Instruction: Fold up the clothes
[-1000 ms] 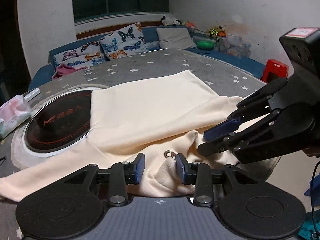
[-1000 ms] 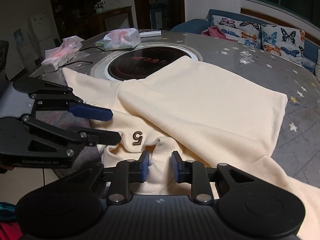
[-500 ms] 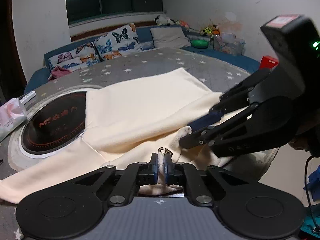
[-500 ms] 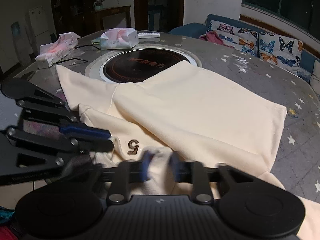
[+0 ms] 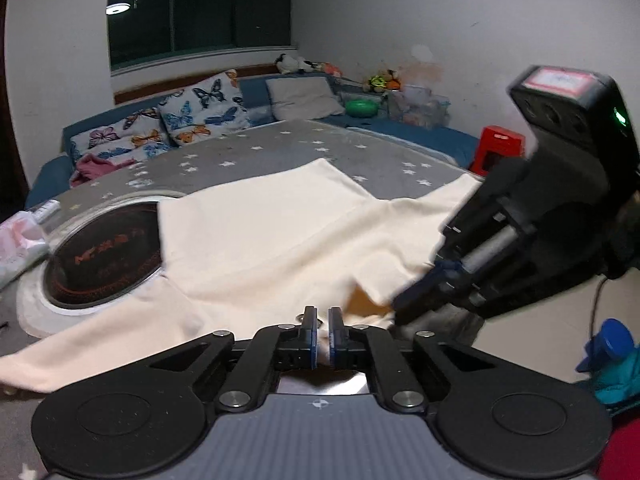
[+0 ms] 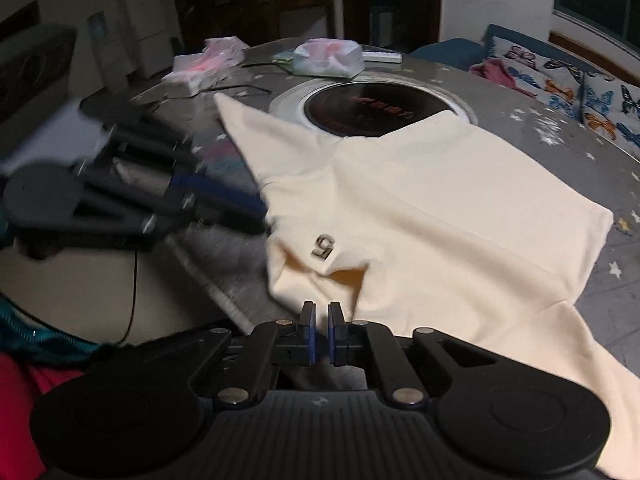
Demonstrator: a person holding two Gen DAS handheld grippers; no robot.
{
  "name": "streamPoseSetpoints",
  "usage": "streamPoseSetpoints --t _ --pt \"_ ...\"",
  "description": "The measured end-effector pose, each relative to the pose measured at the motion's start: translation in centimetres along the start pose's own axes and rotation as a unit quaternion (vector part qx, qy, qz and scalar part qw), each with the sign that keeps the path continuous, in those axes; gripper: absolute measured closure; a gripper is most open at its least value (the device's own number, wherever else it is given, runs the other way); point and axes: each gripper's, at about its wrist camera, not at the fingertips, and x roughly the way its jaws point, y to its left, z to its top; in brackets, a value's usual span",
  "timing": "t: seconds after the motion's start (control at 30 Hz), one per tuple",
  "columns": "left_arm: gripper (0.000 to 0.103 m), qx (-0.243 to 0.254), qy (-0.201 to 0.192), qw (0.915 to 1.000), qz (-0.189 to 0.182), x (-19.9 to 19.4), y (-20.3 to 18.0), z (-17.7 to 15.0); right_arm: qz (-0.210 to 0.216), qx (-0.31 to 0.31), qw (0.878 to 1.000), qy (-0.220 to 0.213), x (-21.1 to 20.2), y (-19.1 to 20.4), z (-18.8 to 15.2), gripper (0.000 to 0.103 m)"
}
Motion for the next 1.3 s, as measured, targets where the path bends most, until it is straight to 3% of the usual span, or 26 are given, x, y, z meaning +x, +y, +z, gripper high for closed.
streamPoseSetpoints --t 0.13,0.23,0.43,0.7,0.8,0.9,1.07,1.2,1.3 --pt "0.094 -0.028 -0.011 0.9990 0.033 0.9 1.7 1.8 -0.015 0.015 0.999 -0.034 -1.4 -0.9 0.7 0.089" --pt "0.095 -0.046 -0.004 0.9982 0.038 3.3 2.6 2.4 -0.038 0.038 0.997 -0.058 -1.8 -2.5 1.6 0.087" --pt "0.094 -0.044 0.031 0.9984 0.019 7.9 2.1 1.8 -0.080 0.053 0.995 -0.034 1.5 -4.4 1.8 0.087" --pt "0.090 0.009 0.058 0.9975 -0.039 7.4 -0.5 -0.7 -0.039 0.009 0.999 0.005 2.4 -2.5 -0.3 0.082" --pt "0.090 0.015 0.057 0.9971 -0.047 6.9 -0.5 -0.4 -0.020 0.028 0.999 0.000 1.1 -3.0 -0.5 0.077" --pt "0.089 -0.002 0.045 0.9983 -0.038 6.9 0.5 0.9 -0.028 0.053 0.998 -0.019 -0.2 -4.5 -0.1 0.076" --pt "0.089 -0.027 0.042 0.9983 -0.029 9.2 1.1 3.5 -0.100 0.117 0.987 -0.052 -1.2 -10.1 1.2 0.076" --pt "0.081 -0.018 0.045 0.9976 -0.048 11.6 -0.4 4.8 -0.146 0.157 0.975 -0.055 -0.6 -14.7 2.2 0.076" --pt "0.080 -0.023 0.052 0.9961 -0.067 13.6 -1.5 5.5 -0.175 0.183 0.966 -0.053 0.2 -18.1 3.1 0.076"
